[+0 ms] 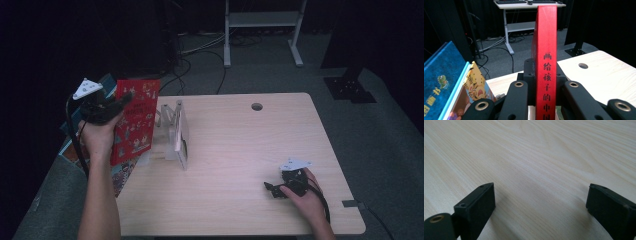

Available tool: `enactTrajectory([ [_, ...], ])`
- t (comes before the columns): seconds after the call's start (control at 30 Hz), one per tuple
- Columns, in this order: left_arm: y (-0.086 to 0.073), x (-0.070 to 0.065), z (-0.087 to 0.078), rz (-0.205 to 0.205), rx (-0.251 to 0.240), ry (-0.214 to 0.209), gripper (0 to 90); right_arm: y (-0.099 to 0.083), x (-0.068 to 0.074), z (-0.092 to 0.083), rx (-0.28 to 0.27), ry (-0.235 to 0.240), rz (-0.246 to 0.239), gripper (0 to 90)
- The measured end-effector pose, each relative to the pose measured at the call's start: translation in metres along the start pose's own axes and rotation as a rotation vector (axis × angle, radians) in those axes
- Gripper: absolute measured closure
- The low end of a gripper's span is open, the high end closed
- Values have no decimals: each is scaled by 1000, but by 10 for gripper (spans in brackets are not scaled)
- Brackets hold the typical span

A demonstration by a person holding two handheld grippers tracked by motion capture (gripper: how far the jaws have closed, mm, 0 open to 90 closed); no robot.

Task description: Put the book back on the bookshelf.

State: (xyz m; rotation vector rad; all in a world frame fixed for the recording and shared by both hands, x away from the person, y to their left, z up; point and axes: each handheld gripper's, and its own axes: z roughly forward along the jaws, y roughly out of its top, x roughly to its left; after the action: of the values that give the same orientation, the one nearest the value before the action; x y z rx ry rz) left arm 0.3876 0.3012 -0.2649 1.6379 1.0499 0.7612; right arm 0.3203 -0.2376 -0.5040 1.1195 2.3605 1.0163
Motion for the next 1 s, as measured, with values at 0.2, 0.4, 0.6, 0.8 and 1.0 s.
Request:
enactTrajectory([
  [0.2, -6, -1, 10, -3, -23, 1, 796, 0, 0, 0, 0, 0, 0, 76],
  [0.4, -14, -2, 19, -9, -45, 3, 796, 0, 0, 0, 1, 0, 2, 76],
  [0.6, -22, 2, 25, -16, -49, 15, 796, 0, 0, 0, 0, 0, 0, 76],
  [0.8, -29, 1, 31, -18, -51, 15, 796, 0, 0, 0, 0, 0, 1, 76],
  [1.0, -35, 1, 35, -18, -52, 18, 795, 0, 0, 0, -1, -3, 7, 76],
])
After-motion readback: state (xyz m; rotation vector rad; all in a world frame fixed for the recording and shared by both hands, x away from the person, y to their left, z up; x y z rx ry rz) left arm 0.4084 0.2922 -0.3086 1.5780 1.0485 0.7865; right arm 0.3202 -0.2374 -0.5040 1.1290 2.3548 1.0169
